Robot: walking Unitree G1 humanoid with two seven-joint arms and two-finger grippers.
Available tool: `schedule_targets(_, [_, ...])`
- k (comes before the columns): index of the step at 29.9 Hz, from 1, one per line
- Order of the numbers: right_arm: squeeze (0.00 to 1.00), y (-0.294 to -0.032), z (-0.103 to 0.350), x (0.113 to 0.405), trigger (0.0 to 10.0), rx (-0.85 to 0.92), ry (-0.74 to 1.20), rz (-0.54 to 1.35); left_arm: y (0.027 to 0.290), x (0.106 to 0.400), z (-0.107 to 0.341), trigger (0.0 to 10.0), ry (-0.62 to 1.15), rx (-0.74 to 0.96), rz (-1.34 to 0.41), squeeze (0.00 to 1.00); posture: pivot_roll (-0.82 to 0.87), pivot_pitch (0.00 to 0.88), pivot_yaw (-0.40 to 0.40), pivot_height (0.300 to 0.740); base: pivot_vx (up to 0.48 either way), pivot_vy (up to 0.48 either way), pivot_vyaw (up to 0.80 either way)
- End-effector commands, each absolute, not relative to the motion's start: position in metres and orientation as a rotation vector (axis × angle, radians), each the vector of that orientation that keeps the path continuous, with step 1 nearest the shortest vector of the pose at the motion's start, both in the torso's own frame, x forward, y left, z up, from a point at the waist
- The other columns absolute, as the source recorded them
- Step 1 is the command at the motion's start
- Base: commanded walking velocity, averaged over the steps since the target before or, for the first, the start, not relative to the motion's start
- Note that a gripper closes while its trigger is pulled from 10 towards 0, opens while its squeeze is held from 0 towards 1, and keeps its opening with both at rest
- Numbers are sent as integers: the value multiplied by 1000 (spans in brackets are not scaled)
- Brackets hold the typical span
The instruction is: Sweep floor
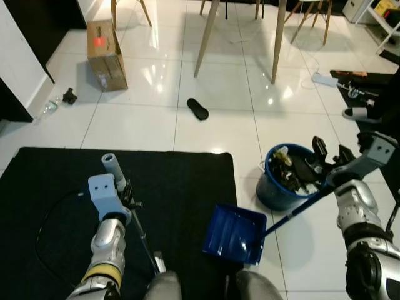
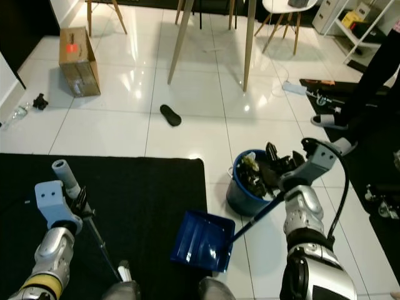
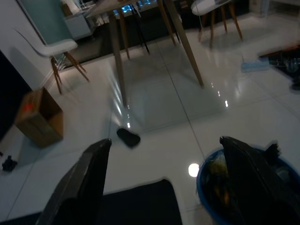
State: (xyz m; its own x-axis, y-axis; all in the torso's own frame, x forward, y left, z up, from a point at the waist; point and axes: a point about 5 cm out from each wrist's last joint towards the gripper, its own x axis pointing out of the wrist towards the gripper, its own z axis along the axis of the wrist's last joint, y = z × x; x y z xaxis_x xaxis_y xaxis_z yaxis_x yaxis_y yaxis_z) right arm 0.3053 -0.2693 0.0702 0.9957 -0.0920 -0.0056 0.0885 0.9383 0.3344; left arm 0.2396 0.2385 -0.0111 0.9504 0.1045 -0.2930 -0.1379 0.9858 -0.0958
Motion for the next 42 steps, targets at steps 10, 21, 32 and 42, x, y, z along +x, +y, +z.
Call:
schedule_targets(10, [0, -270, 75, 265, 10000, 304, -50, -63, 227, 221, -32, 10000, 402, -212, 72, 0, 179, 41, -114, 740, 0, 0, 0])
schedule_targets(21, [0, -265, 67, 235, 10000, 261, -4, -53, 217, 219, -35, 10000, 413, -260, 3, 0, 181, 45, -118, 740, 0, 0, 0])
schedule_targets(32, [0, -277, 53, 215, 10000, 13, 63, -178, 215, 214, -37, 10000, 425, -285, -23, 0, 190, 43, -123, 740, 0, 0, 0])
schedule_targets(42, [0, -277, 56, 210, 10000, -42, 33, -234, 216, 215, -35, 10000, 422, -292, -25, 0, 193, 42, -121, 740, 0, 0, 0])
